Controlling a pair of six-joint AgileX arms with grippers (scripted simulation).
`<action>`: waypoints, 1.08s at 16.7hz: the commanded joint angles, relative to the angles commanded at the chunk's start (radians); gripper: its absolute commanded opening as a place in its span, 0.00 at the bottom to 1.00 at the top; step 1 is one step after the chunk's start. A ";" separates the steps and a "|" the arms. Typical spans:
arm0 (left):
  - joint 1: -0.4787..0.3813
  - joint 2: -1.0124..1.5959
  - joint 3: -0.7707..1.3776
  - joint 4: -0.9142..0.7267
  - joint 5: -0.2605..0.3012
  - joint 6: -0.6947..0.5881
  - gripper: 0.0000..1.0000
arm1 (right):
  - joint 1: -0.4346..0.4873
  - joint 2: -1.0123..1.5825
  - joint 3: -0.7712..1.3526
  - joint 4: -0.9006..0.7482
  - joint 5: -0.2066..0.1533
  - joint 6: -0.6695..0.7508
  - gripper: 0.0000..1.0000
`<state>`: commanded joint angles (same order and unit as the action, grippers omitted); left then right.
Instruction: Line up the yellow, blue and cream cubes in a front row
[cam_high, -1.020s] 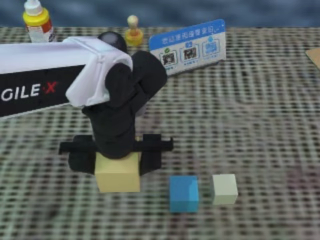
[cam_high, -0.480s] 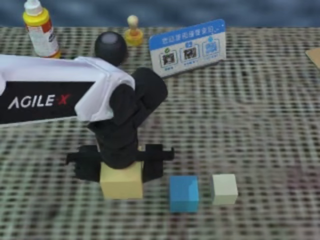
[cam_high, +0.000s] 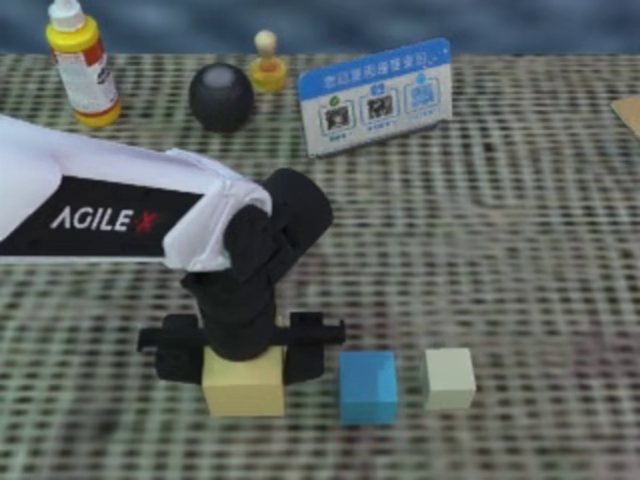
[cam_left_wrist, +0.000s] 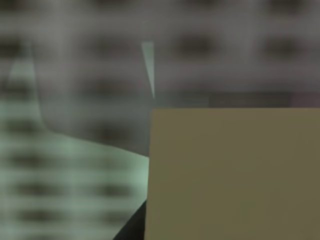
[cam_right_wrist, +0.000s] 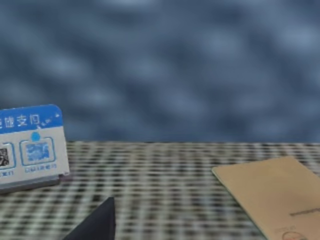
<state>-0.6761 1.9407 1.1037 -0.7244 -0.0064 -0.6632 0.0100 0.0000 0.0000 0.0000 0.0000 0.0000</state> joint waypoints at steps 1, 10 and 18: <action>0.000 0.000 0.000 0.000 0.000 0.000 0.08 | 0.000 0.000 0.000 0.000 0.000 0.000 1.00; 0.000 0.000 0.000 0.000 0.000 0.000 0.75 | 0.000 0.000 0.000 0.000 0.000 0.000 1.00; 0.000 0.000 0.000 0.000 0.000 0.000 1.00 | 0.000 0.000 0.000 0.000 0.000 0.000 1.00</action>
<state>-0.6761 1.9407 1.1037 -0.7244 -0.0064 -0.6632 0.0100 0.0000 0.0000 0.0000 0.0000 0.0000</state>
